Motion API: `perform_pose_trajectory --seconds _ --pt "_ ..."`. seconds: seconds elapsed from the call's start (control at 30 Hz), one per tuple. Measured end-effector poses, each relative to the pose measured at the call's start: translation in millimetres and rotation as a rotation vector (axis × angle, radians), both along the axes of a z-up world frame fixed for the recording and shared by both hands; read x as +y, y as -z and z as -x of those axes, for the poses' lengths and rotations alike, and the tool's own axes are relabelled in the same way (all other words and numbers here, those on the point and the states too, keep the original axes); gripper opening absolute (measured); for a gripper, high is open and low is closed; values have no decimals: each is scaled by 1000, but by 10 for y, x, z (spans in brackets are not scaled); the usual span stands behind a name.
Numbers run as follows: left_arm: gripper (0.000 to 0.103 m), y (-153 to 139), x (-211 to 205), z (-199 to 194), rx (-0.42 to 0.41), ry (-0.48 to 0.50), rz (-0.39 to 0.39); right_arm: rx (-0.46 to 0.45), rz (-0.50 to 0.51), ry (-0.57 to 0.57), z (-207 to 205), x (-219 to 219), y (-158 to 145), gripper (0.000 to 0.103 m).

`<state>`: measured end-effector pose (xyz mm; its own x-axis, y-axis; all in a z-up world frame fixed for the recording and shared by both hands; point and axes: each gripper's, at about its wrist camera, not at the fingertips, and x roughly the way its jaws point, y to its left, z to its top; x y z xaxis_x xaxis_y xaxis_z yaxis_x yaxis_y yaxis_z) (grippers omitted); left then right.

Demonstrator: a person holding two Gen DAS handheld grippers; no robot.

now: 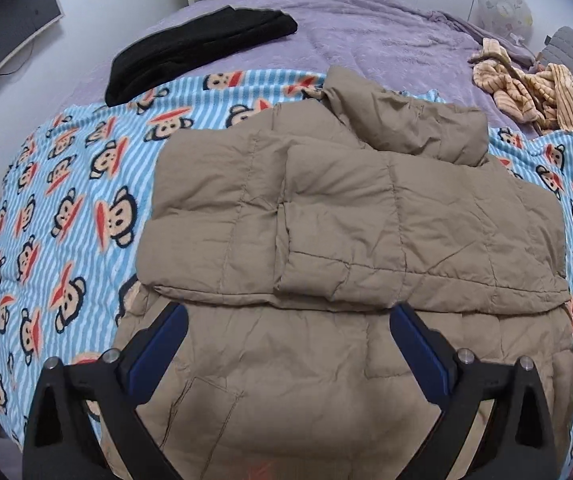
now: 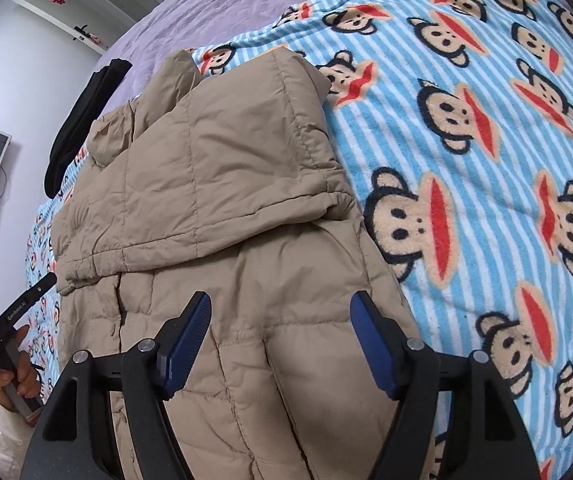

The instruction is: Fold large clothes

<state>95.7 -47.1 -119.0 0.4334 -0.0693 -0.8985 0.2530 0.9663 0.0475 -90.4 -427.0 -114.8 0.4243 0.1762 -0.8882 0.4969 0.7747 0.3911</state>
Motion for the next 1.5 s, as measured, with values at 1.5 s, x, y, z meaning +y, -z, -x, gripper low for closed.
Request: perform_pose_trajectory --seconds 1.5 --pt "102 -462 1234 2029 48 202 -136 136 -180 235 1613 1436 -377 103"
